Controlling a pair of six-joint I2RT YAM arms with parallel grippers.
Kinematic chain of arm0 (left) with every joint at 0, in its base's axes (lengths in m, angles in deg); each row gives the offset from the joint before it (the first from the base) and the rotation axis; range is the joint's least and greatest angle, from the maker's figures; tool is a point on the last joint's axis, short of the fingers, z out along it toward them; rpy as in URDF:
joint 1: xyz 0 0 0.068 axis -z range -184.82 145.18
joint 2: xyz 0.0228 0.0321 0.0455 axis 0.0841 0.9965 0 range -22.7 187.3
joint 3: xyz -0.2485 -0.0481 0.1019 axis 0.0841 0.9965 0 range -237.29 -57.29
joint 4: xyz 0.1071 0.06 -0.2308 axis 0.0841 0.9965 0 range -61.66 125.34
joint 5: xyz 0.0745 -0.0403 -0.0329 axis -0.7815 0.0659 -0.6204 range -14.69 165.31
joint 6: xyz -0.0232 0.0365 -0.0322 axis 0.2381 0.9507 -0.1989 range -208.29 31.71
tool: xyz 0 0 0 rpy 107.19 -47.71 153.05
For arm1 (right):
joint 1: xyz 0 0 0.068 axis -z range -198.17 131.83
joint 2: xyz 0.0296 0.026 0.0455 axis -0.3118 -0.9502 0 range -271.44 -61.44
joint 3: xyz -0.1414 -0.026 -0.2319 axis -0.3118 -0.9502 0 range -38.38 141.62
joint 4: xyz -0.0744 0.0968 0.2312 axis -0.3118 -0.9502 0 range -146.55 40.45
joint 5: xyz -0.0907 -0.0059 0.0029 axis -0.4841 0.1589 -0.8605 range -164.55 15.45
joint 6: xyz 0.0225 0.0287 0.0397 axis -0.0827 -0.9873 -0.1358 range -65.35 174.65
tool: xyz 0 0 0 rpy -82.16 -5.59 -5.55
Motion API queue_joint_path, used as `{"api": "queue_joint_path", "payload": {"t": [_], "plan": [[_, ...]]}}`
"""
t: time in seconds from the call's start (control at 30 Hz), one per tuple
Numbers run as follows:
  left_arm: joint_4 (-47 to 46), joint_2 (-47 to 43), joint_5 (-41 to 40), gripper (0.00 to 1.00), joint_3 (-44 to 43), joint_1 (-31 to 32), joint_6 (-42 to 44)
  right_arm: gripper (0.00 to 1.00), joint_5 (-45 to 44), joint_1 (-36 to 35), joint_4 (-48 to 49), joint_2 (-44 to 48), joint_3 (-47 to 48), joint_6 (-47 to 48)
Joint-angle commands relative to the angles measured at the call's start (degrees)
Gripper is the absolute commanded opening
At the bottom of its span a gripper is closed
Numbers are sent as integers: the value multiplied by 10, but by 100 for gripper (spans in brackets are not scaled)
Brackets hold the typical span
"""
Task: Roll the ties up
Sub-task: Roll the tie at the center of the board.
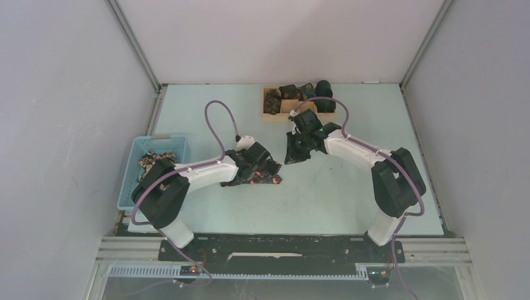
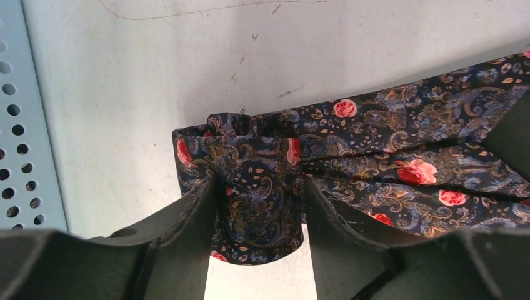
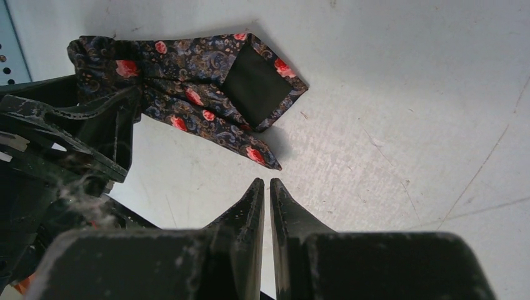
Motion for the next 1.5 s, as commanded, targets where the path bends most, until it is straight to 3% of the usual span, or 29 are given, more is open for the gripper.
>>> {"api": "queue_joint_path", "payload": {"t": [0.0, 0.57, 0.93, 1.33, 1.47], "plan": [[-15, -37, 15, 56, -3, 3, 7, 11, 26, -5, 31, 14, 25, -5], [-22, -151, 13, 77, 35, -10, 23, 16, 47, -41, 52, -27, 71, -8], [2, -277, 24, 86, 71, -32, 29, 27, 37, -82, 31, -70, 133, -7], [57, -445, 7, 88, 134, -112, -23, 61, 10, -159, 4, -168, 254, -40], [71, -490, 0, 88, 142, -123, -39, 65, 1, -173, -18, -212, 309, -56]]}}
